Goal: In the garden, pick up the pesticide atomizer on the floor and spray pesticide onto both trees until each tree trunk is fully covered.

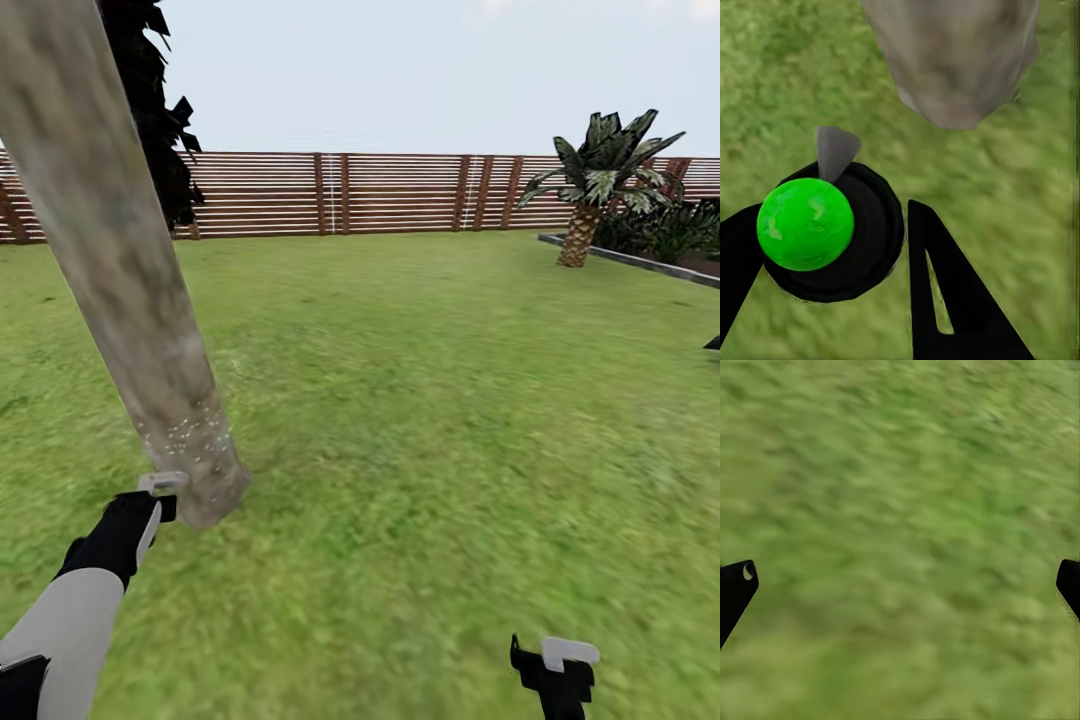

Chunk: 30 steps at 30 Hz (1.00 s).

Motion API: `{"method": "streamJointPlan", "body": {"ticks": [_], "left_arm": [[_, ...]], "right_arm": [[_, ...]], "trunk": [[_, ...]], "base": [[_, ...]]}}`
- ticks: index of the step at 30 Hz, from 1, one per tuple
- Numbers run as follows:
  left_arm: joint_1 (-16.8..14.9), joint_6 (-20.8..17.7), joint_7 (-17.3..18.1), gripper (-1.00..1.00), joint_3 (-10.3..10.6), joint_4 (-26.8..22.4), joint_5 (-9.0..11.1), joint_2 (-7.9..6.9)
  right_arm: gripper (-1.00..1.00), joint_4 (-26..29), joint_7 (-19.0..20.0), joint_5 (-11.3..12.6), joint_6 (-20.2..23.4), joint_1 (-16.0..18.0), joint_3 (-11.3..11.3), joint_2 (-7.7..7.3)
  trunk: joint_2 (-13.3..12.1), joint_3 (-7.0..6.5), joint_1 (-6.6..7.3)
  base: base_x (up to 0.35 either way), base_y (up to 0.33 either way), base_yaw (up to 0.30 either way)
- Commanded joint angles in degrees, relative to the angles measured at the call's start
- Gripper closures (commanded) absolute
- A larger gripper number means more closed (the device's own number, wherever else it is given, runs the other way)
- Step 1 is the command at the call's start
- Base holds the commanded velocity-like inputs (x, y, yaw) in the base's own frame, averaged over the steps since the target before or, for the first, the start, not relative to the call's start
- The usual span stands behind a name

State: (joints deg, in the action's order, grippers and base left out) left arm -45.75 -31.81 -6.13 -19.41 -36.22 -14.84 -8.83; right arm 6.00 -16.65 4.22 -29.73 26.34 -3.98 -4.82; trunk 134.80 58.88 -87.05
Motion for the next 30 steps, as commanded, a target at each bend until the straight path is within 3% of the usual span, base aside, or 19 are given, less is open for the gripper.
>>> {"method": "streamJointPlan", "body": {"ticks": [1,7,11,14,16,21,22,23,25,26,27,29,30], "left_arm": [[-0.02,-0.27,-0.02,1.0,-0.09,-0.06,-0.22,0.03],[0.65,1.09,0.07,1.0,-0.04,3.98,-0.25,1.17],[2.16,1.26,0.07,1.0,-1.32,4.08,-0.4,0.21],[2.94,1.31,0.07,1.0,-2.17,4.13,-0.32,-2.03],[3.07,1.31,0.07,1.0,-2.2,4.2,-0.29,-2.36],[3.14,1.82,0.38,1.0,-2.26,4.26,0.02,-0.39],[3.38,3.3,0.68,1.0,-2.24,4.29,0.01,0.16],[6.31,10.22,1.09,1.0,-1.96,4.32,-0.1,0.74],[7.23,12.04,1.64,1.0,-1.72,4.32,-0.17,0.8],[8.37,12.83,4.58,1.0,-1.17,4.29,-0.41,0.79],[9.55,14.37,12.65,1.0,2.75,4.24,-0.82,0.17],[9.9,17.05,18.12,1.0,5.97,4.29,-1.39,-0.75],[9.98,18.89,21.14,1.0,7.8,4.35,-2.7,-1.33]], "right_arm": [[-1.0,-0.03,-0.14,0.44,-0.15,0.03,-0.45,-0.01],[-1.0,-0.03,-0.14,0.44,-0.15,0.03,-0.51,-0.01],[-1.0,-0.03,-0.14,0.44,-0.15,0.03,-0.51,0.07],[-1.0,-0.03,-0.14,0.44,-0.15,0.03,-0.51,0.07],[-1.0,-0.03,-0.14,0.44,-0.15,0.03,-0.51,0.08],[-1.0,-0.03,-0.14,0.44,-0.15,0.03,-0.49,0.07],[-1.0,-0.03,-0.14,0.44,-0.15,0.03,-0.47,0.07],[-1.0,-0.03,-0.12,0.44,-0.15,0.03,-0.5,0.08],[-1.0,-0.03,-0.06,0.44,-0.15,0.03,-0.51,0.08],[-1.0,-0.03,0.01,0.44,-0.15,0.03,-0.51,0.08],[-1.0,0.13,0.03,0.44,-0.15,0.03,-0.82,0.08],[-1.0,0.56,0.09,0.31,-0.07,0.03,-2.26,0.08],[-1.0,1.35,0.23,-0.38,-0.02,0.03,-4.12,0.06]], "trunk": [[0.02,0.05,-0.01],[0.02,0.05,-0.01],[0.02,0.05,-0.01],[0.02,0.05,-0.01],[0.02,0.05,-0.01],[0.02,0.05,-0.01],[0.02,0.05,-0.01],[0.02,0.05,-0.01],[0.02,0.05,-0.01],[0.02,0.05,-0.01],[0.02,0.05,-0.01],[0.02,0.05,-0.01],[0.02,0.05,-0.01]], "base": [[0.244,-0.173,0.034],[0.194,-0.157,0.005],[0.01,-0.013,0.0],[0.0,-0.001,0.0],[0.0,0.0,0.0],[0.0,0.0,0.0],[0.0,0.0,0.0],[-0.265,0.063,0.0],[-0.306,0.076,0.0],[-0.328,0.083,0.0],[-0.333,0.042,0.0],[-0.334,0.018,0.0],[-0.335,0.007,0.0]]}}
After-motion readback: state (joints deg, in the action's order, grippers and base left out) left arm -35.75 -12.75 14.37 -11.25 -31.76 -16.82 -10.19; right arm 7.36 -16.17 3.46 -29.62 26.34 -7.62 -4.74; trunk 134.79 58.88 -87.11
